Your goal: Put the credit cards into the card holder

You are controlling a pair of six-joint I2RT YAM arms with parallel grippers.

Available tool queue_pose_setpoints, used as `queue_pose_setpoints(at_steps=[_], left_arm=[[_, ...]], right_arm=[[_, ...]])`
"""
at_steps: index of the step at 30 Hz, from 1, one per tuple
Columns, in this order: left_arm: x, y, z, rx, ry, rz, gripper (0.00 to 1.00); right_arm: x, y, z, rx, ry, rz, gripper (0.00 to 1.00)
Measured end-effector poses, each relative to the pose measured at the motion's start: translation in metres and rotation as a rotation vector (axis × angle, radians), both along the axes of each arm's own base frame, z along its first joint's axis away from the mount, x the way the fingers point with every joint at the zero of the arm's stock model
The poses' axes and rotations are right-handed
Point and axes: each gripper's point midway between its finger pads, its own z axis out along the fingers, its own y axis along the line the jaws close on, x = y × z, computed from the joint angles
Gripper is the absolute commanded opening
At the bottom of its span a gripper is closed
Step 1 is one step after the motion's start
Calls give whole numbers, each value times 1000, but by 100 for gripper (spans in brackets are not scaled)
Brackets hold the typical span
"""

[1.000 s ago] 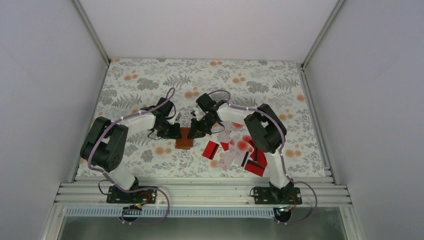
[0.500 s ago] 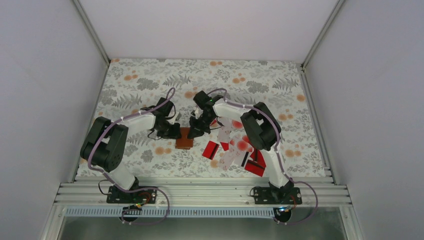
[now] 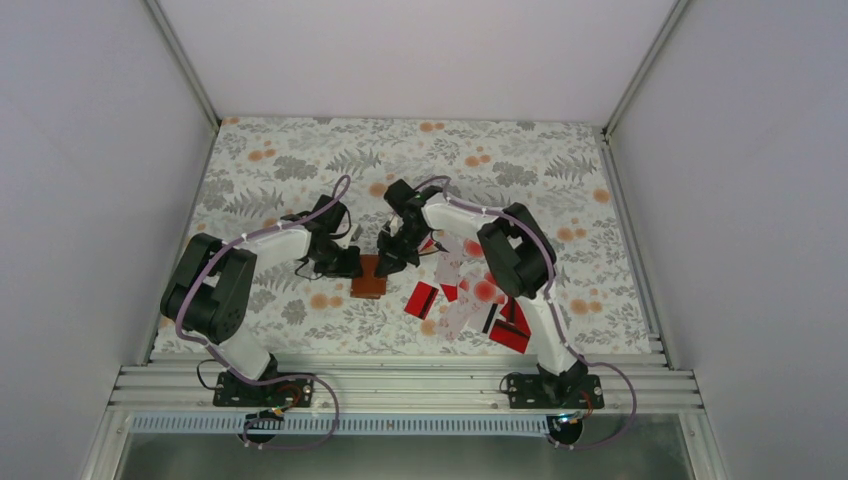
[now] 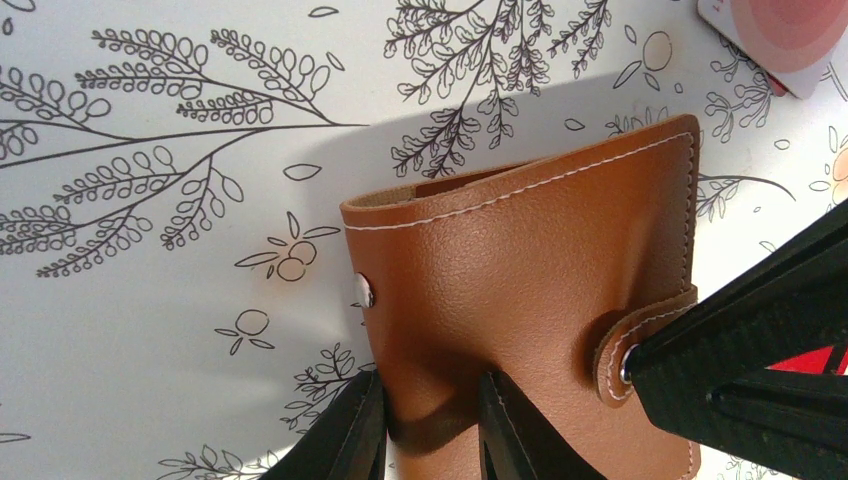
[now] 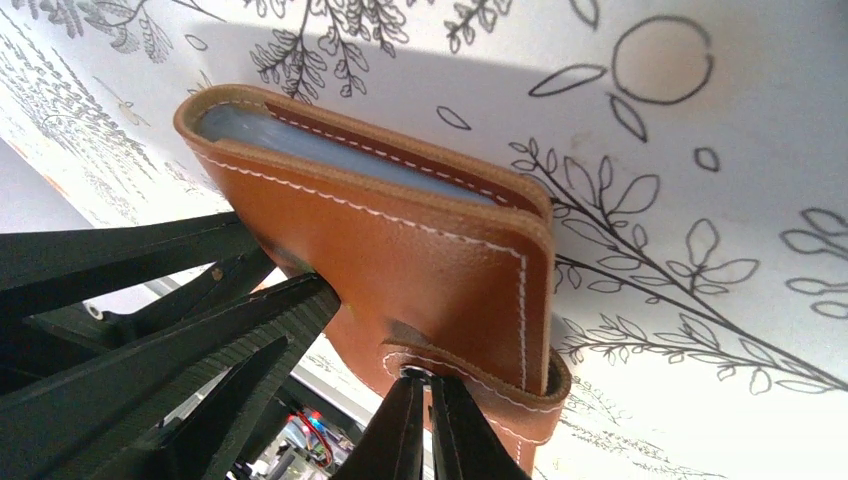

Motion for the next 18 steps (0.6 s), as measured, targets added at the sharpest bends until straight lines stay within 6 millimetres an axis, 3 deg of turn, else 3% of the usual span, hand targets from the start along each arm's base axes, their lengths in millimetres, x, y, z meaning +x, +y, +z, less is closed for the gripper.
queue_pose_setpoints(at_steps=[18], left_arm=[[0,0,1,-6,-16,-6,27]], right_arm=[[2,2,2,-110,47,-28,7]])
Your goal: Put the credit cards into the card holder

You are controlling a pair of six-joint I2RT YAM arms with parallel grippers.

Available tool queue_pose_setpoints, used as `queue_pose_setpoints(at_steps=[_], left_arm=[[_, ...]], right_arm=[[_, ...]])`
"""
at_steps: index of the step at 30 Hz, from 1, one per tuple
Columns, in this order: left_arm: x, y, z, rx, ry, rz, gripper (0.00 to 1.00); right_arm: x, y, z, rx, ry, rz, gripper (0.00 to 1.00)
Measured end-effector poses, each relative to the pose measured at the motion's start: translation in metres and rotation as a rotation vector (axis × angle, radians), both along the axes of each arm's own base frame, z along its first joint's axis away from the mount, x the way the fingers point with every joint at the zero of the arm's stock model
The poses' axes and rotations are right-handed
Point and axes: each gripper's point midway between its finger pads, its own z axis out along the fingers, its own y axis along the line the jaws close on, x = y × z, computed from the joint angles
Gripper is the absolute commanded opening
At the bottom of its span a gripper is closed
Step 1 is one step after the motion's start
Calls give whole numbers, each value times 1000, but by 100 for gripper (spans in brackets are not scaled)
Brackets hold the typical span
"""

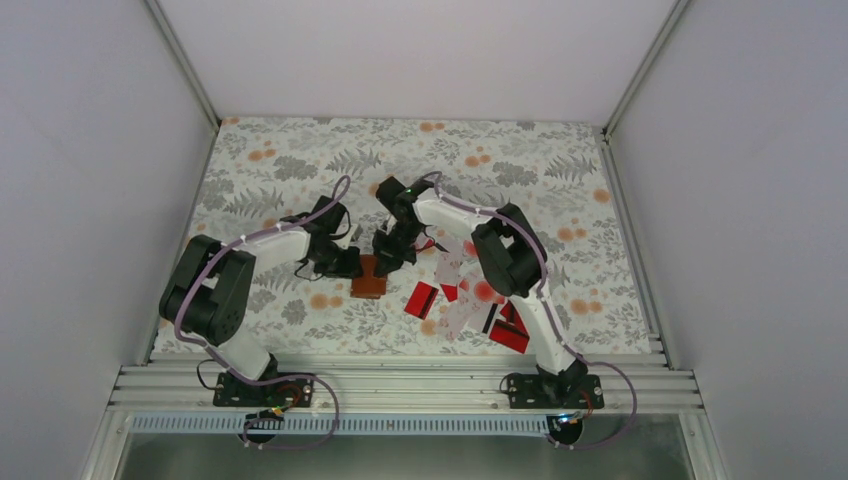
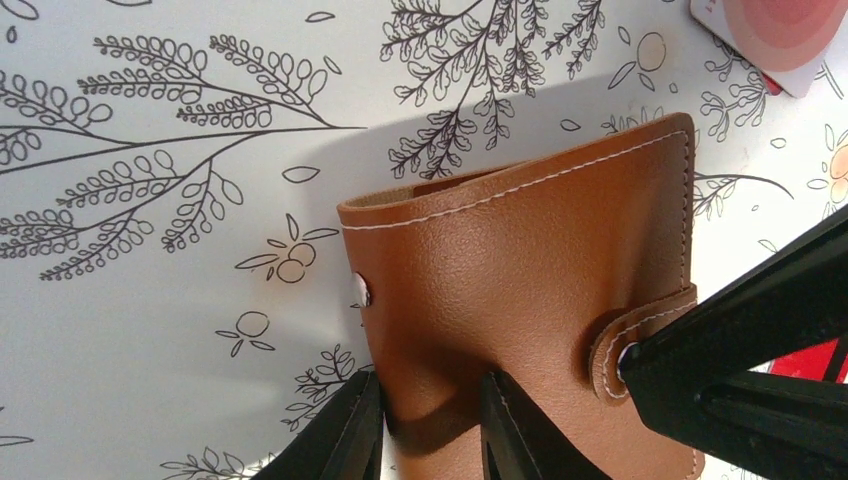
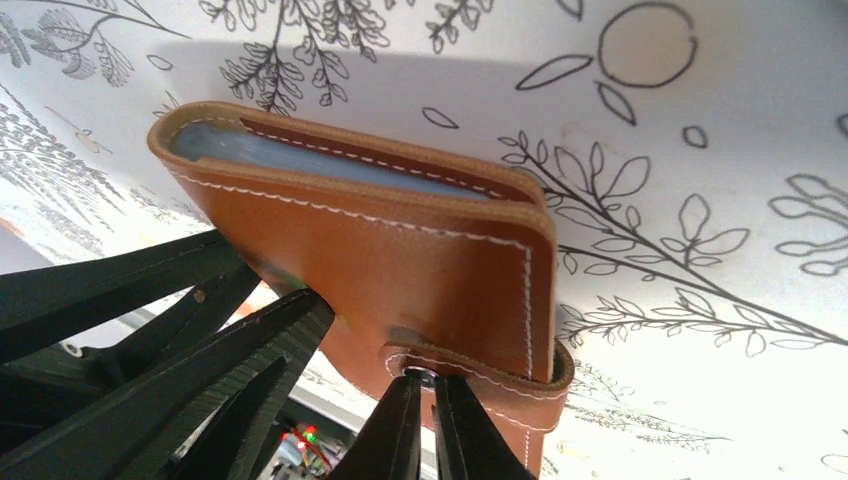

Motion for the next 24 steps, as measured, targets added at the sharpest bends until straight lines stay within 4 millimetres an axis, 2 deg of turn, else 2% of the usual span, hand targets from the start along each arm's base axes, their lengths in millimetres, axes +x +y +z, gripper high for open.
queue_pose_setpoints(at_steps=[4,7,9,10,12,14,17,19,20,21,24], left_arm=[[-1,1,3,13,-14,-4,36],[-7,4,10,44,-24,-11,45],[-8,6,24,46,-53,-13,52],[-6,6,33,44,-78,-11,59],[2,6,59,38,-149,-4,71],[13,6,87,31,-227,12,79],[27,9,130,22,-337,48,90],[34,12,156,19,-405,71,92],[38,14,170,20,-443,87,93],[40,17,180,21,-474,97,93],[44,27,210,39,-572,132,93]], right_arm=[[1,3,4,-10,-84,44,14],[12,9,10,-7,-223,87,20],[25,12,21,8,-329,105,33],[31,13,29,16,-373,109,43],[44,12,59,39,-488,114,67],[56,7,103,73,-619,102,80],[71,-11,177,119,-826,75,89],[77,-29,222,128,-948,39,90],[80,-41,242,124,-1005,17,95],[83,-51,257,115,-1050,-3,99],[87,-86,299,79,-1193,-56,99]])
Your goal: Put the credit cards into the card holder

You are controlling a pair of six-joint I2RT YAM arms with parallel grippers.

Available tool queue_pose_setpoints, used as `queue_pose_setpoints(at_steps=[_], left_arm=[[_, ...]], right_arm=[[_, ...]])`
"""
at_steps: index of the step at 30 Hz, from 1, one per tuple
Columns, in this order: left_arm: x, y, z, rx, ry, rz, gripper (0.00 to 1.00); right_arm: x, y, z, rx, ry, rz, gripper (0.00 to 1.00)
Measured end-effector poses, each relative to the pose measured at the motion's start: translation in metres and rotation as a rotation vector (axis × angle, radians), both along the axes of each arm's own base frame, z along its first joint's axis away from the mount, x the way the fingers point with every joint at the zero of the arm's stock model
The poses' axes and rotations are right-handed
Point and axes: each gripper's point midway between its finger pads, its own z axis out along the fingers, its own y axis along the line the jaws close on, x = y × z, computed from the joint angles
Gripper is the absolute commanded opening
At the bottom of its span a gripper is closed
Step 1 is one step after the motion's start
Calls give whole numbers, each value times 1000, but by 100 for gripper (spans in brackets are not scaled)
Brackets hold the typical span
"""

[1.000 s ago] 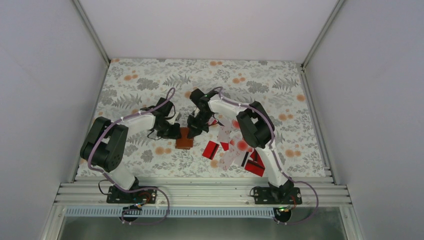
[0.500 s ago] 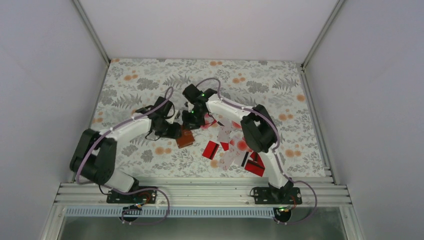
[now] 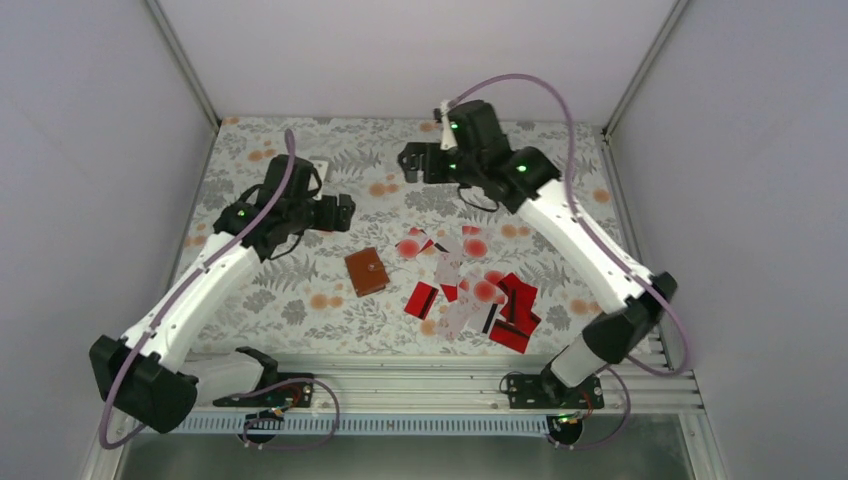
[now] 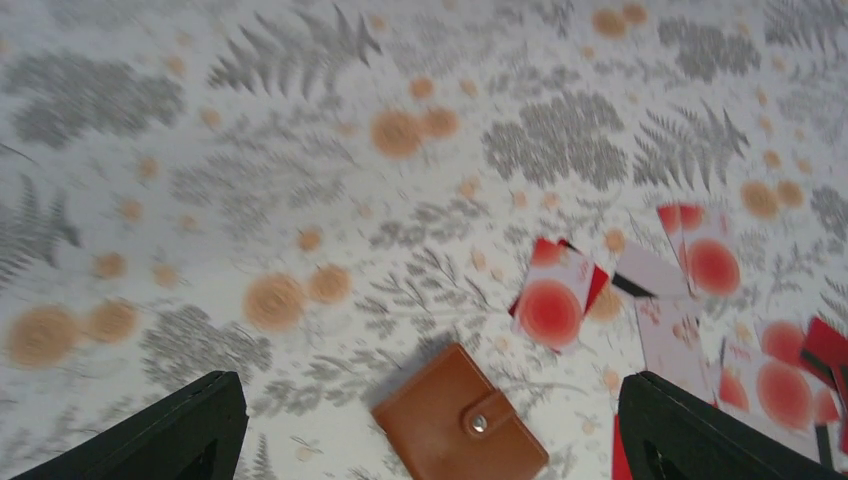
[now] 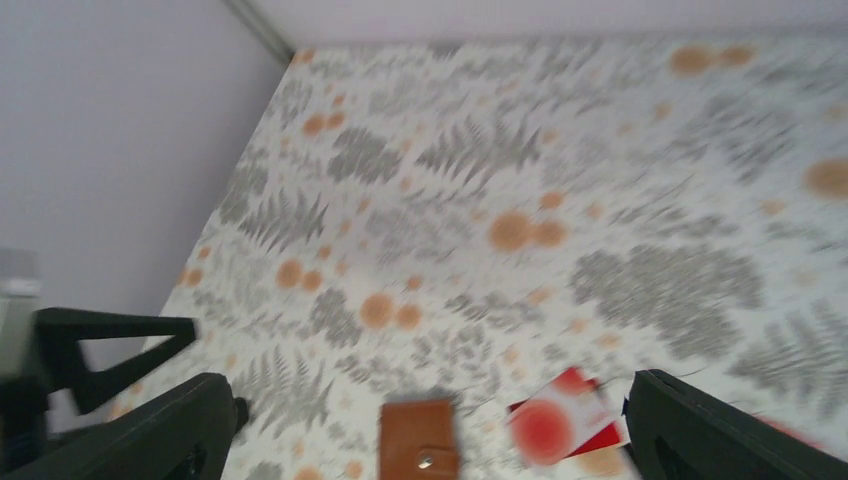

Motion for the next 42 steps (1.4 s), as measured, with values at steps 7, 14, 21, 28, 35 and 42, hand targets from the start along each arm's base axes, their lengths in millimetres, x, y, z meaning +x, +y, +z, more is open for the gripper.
queue_pose_setpoints(at_steps=[7,14,21,28,35,42], left_arm=[[5,37,65,69,-240,141,95],[12,77,104,167,-479,308,100],[19,94,61,300,-554,309,100],[28,129,-9,348,-555,361,100],[34,159,-73,342,-532,401,100],[41,178,-102,311,-555,436,99]], right_arm=[[0,-61,51,-72,-218,-145,99],[2,-104,58,-191,-365,-272,99],[10,-155,-2,-406,-382,-336,99],[25,-217,-71,-448,-314,-452,99],[19,-266,-132,-426,-338,-476,100],[12,-283,-178,-379,-410,-461,99]])
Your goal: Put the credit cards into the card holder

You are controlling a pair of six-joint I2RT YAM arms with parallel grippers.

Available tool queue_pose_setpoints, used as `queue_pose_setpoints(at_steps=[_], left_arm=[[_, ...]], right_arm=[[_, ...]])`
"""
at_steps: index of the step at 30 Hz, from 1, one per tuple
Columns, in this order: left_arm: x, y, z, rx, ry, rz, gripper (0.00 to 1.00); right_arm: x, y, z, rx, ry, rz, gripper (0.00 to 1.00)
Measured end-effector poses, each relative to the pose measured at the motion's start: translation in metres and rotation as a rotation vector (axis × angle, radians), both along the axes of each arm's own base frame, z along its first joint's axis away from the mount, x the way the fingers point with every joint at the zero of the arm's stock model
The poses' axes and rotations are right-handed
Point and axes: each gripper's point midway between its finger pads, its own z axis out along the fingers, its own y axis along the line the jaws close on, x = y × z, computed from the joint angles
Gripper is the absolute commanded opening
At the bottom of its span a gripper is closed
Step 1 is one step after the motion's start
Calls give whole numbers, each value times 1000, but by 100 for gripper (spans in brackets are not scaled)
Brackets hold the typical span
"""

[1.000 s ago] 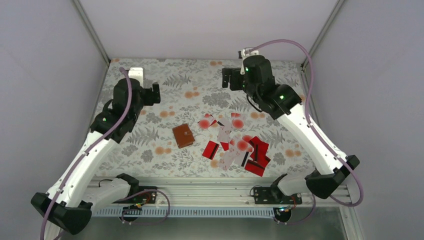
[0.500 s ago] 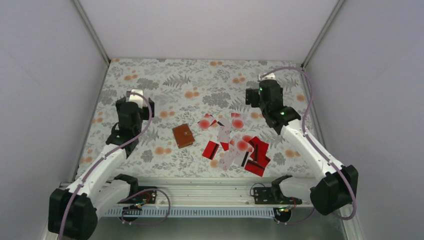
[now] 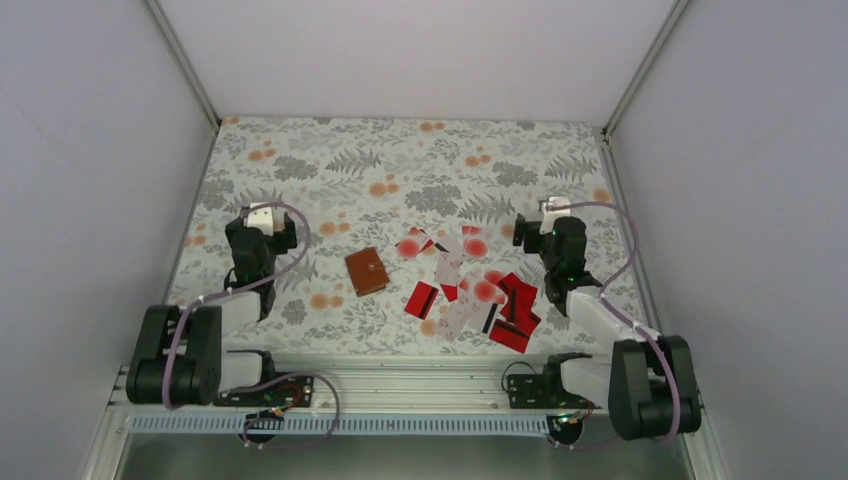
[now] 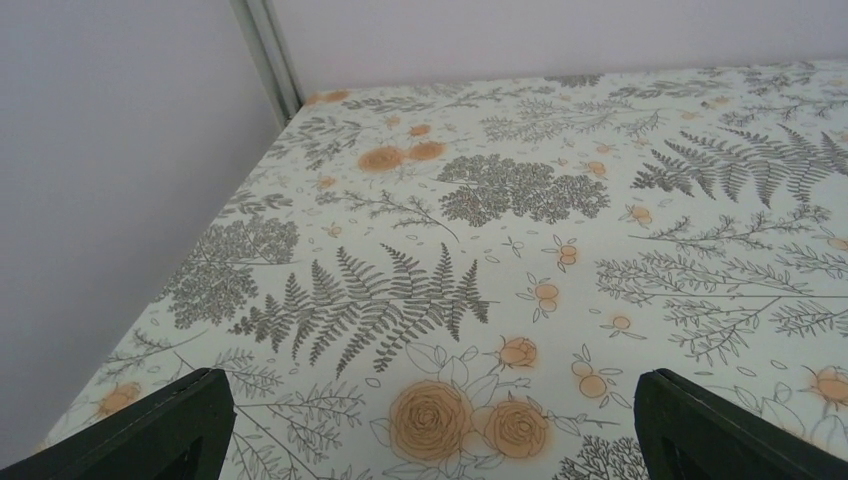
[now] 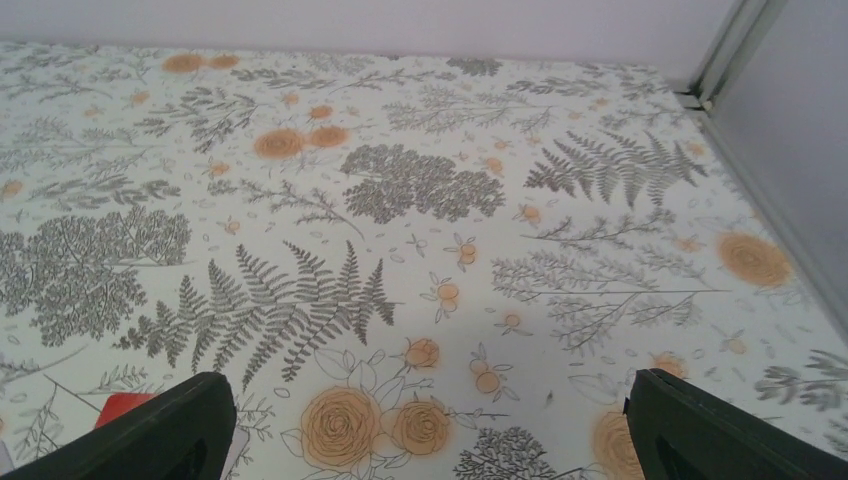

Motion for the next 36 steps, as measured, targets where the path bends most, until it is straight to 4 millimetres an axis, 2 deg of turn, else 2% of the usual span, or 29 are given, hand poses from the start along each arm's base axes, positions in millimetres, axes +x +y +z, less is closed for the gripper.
queue_pose_setpoints(at_steps=[4,9,14,18,21,24,27,36], left_arm=[[8,2,-5,-11,-27,-12,99],[19,-3,-1,-19,-79,-56,100],[26,-8,-10,-25,-82,-96,100],[27,-13,-7,-20,-113,-133,100],[29,-16,-2,-9,-136,-148,100],[29,-17,0,-4,-146,-155,100],[30,-19,3,-2,-156,-160,100],[30,-22,5,12,-165,-173,100]], right_arm=[[4,0,-26,5,-11,26,99],[24,0,-39,10,-44,62,99],[38,0,-39,31,-89,111,99],[43,-1,-35,50,-116,140,99],[44,-1,-25,59,-161,159,100],[38,-3,-19,68,-210,170,100],[31,-4,-24,80,-208,173,99],[31,-3,-16,85,-245,186,99]])
